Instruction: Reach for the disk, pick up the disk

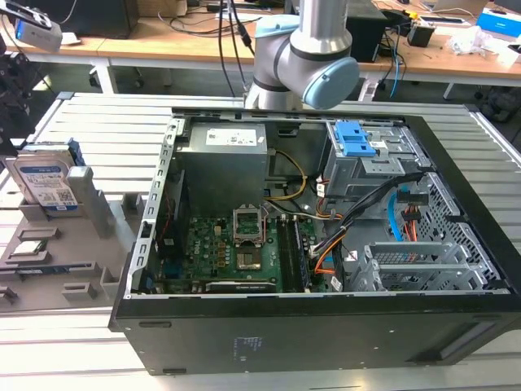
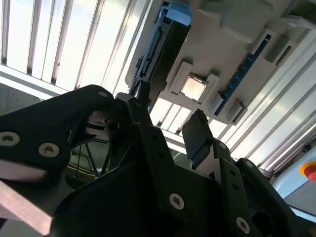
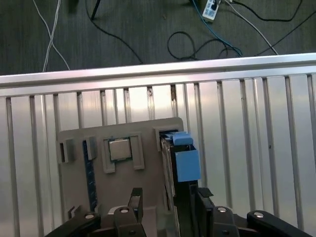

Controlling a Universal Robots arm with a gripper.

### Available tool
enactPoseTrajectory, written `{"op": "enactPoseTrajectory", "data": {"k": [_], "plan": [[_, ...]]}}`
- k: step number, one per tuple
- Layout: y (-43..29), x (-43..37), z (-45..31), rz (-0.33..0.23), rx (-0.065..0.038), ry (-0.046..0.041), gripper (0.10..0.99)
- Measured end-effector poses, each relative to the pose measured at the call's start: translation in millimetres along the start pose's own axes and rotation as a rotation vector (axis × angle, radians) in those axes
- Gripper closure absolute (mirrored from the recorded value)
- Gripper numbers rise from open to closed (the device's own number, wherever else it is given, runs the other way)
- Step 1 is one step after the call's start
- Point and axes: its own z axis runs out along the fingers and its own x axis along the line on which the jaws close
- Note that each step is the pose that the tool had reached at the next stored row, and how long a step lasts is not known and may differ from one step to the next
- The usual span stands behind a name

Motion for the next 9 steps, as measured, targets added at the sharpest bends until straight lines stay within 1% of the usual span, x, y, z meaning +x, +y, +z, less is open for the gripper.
{"op": "enactPoseTrajectory", "data": {"k": [2,3,5,6,8,9], "plan": [[5.0,-2.2,1.7,-0.001,0.0,-0.0002,0.545],[8.5,-5.4,3.9,-0.003,0.0,-0.0004,0.545],[9.8,-8.0,5.9,-0.007,0.0,-0.0004,0.545],[10.4,-10.5,9.5,-0.015,0.0,-0.0001,0.545],[10.4,-10.6,12.3,-0.027,0.0,0.0004,0.545],[10.4,-11.0,15.2,-0.037,0.0,0.0008,0.545]]}}
